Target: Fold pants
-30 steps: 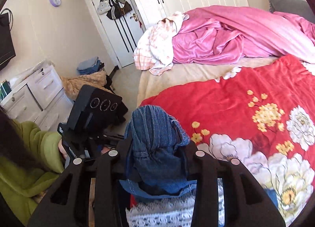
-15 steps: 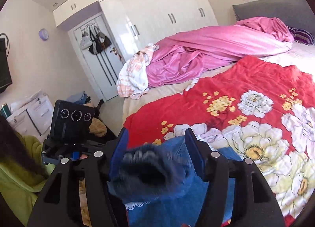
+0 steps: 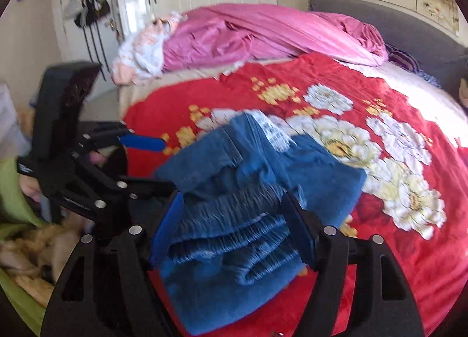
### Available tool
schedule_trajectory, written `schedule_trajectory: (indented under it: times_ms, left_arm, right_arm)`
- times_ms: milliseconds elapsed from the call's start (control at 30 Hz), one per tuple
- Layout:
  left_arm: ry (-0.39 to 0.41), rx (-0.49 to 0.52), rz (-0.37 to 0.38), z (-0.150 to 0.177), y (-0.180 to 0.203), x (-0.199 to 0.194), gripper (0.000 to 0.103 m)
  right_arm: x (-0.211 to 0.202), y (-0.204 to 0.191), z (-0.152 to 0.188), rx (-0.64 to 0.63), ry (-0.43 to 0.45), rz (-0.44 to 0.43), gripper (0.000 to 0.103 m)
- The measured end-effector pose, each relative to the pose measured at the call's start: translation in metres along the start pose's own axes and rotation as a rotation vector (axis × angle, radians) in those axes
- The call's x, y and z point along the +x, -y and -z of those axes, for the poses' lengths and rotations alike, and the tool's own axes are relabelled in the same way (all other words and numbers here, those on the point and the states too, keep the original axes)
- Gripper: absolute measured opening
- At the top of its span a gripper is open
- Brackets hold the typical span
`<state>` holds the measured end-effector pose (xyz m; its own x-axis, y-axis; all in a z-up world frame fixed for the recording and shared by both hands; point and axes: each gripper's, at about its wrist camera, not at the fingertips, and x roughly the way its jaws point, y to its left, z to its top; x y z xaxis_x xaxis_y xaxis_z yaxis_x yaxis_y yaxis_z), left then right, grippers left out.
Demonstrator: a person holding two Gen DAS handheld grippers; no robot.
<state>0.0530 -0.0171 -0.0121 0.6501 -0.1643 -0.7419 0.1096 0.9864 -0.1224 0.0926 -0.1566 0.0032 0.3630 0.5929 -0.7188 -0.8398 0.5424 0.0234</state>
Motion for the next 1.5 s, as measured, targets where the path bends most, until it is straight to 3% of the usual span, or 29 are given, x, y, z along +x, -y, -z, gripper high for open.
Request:
schedule_trajectory:
  times_ms: [67, 100, 233, 333, 400, 500, 567, 733, 800, 867, 1033, 1133, 1267, 1400, 1500]
  left_arm:
    - [-0.055, -0.007, 0.011, 0.009, -0.001, 0.014, 0.072]
    - [-0.069, -0.017, 0.022, 0.013, -0.002, 0.017, 0.072]
    - [-0.056, -0.045, 0.045, 0.016, -0.007, 0.007, 0.073]
    - [-0.053, -0.04, 0.046, 0.017, -0.006, 0.003, 0.073]
    - [-0.058, -0.035, 0.046, 0.018, -0.002, 0.002, 0.073]
    - [-0.059, -0.021, 0.047, 0.019, 0.002, 0.0, 0.073]
    - [-0.066, -0.015, 0.05, 0.02, 0.003, 0.0, 0.073]
    - [-0.085, -0.016, 0.064, 0.024, 0.003, 0.003, 0.074]
    - [-0.09, -0.02, 0.07, 0.024, 0.002, 0.004, 0.074]
    - [-0.095, -0.03, 0.075, 0.026, 0.0, 0.005, 0.076]
    - [-0.096, -0.051, 0.093, 0.026, -0.004, 0.005, 0.078]
    - [-0.095, -0.053, 0.098, 0.027, -0.005, 0.005, 0.078]
    - [-0.096, -0.06, 0.103, 0.028, -0.006, 0.005, 0.078]
    - [-0.096, -0.06, 0.105, 0.028, -0.007, 0.005, 0.078]
    - [-0.099, -0.061, 0.107, 0.028, -0.007, 0.006, 0.079]
  right_arm:
    - [0.016, 0.001, 0.015, -0.012, -0.085, 0.082, 0.074]
    - [0.021, 0.005, 0.021, 0.012, -0.098, 0.069, 0.074]
    - [0.014, 0.017, 0.028, 0.113, -0.078, 0.004, 0.075]
    - [-0.011, 0.027, 0.015, 0.17, 0.021, -0.082, 0.075]
    - [-0.021, 0.033, -0.002, 0.172, 0.067, -0.079, 0.075]
    - [-0.007, 0.037, -0.028, 0.117, 0.047, -0.069, 0.072]
    - [0.015, 0.041, -0.043, 0.11, -0.006, -0.095, 0.057]
    - [0.059, 0.052, -0.064, 0.097, -0.114, -0.13, 0.047]
    - [0.073, 0.049, -0.063, 0.086, -0.16, -0.161, 0.038]
    - [0.08, 0.041, -0.06, 0.054, -0.19, -0.19, 0.007]
    - [0.061, 0.024, -0.065, -0.02, -0.129, -0.086, 0.006]
    - [0.071, 0.028, -0.068, -0.049, -0.145, -0.004, 0.003]
    - [0.093, 0.025, -0.062, -0.073, -0.191, 0.036, 0.003]
    - [0.094, 0.028, -0.062, -0.039, -0.184, 0.049, 0.004]
    - [0.083, 0.028, -0.063, -0.007, -0.157, 0.059, 0.022]
